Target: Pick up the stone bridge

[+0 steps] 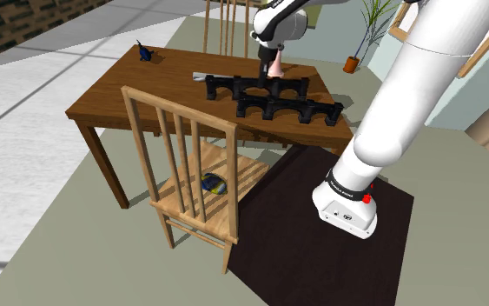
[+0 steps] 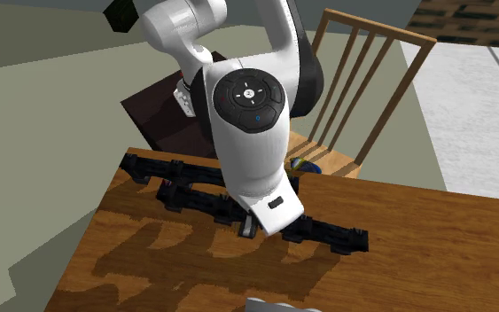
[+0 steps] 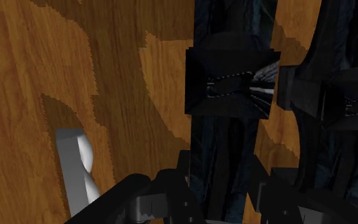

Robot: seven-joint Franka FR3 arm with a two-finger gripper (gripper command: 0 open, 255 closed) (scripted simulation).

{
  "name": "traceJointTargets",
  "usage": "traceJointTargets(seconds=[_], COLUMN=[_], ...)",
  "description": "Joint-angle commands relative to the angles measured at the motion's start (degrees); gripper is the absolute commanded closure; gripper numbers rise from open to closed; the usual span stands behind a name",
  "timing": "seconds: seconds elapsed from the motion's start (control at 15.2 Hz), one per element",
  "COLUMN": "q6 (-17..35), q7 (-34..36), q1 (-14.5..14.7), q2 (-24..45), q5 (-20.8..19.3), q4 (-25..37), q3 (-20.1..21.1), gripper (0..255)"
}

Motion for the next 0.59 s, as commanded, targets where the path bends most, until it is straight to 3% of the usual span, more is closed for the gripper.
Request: traceJointTargets(seconds=[0.0,0.53], q6=[-1.57,-6.16], q7=[0.56,1.79], q1=[0.07,0.18], q2=[-1.35,-4.14], q5=[-0.82,-2.46], q4=[0.43,2.49], q3=[-0.10,-0.12], gripper=[255,255])
